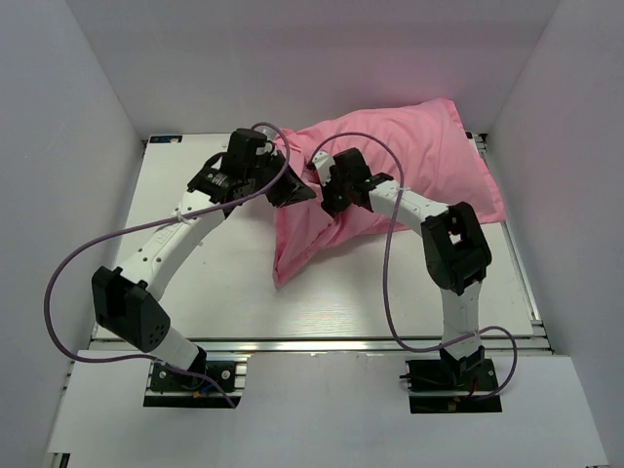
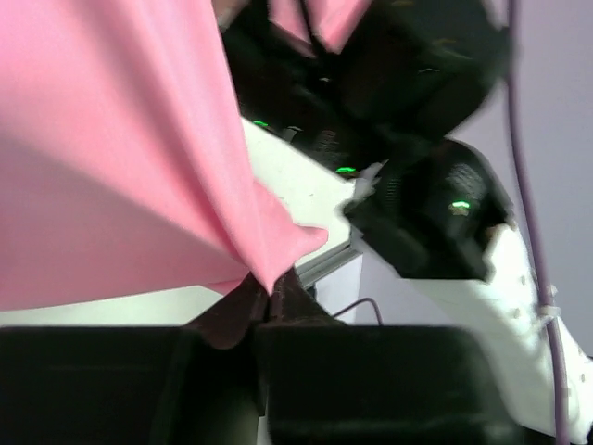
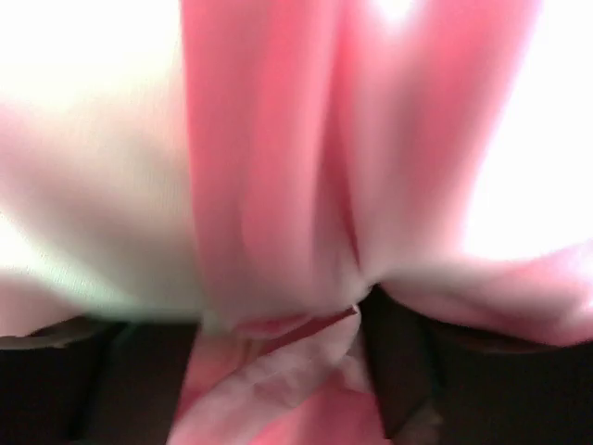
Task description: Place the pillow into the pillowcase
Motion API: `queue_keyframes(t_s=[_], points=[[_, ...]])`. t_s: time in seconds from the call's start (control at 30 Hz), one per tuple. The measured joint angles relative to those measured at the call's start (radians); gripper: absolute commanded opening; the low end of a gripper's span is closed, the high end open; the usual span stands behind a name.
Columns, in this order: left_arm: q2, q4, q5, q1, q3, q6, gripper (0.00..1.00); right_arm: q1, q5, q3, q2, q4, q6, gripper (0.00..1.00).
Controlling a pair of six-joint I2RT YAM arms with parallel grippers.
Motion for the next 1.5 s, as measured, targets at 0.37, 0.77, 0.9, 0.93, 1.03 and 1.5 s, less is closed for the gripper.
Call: queue_keyframes(t_s=[0.37,0.77,0.9,0.93,1.03,1.5], points=[[0.005,-0.034,-0.018,0.120,-0.045,0.063,0.81,-0.260,-0.550,0.037,-0.364,-0.313,-0.160,0.83],[-0.250,-0.004,-0.282,0.164,-0.232,0.178,0.44,-0.134,-0.365,-0.326,-0.610,-0.031,-0.146,0.89],[-0.262,0.103,-0.251,0.164,-0.347,0.153,0.47,-0.003,-0.185,-0.335,-0.490,0.022,-0.143,0.89],[-0.250,0.126,-0.240,0.164,-0.365,0.150,0.47,0.021,-0.156,-0.327,-0.456,0.035,-0.142,0.88],[-0.194,0.193,-0.206,0.163,-0.393,0.141,0.47,0.047,-0.069,-0.271,-0.351,0.050,-0.140,0.82],[0.231,0.404,-0.130,0.124,-0.254,0.134,0.46,0.037,-0.079,-0.112,-0.402,-0.038,-0.105,0.00]])
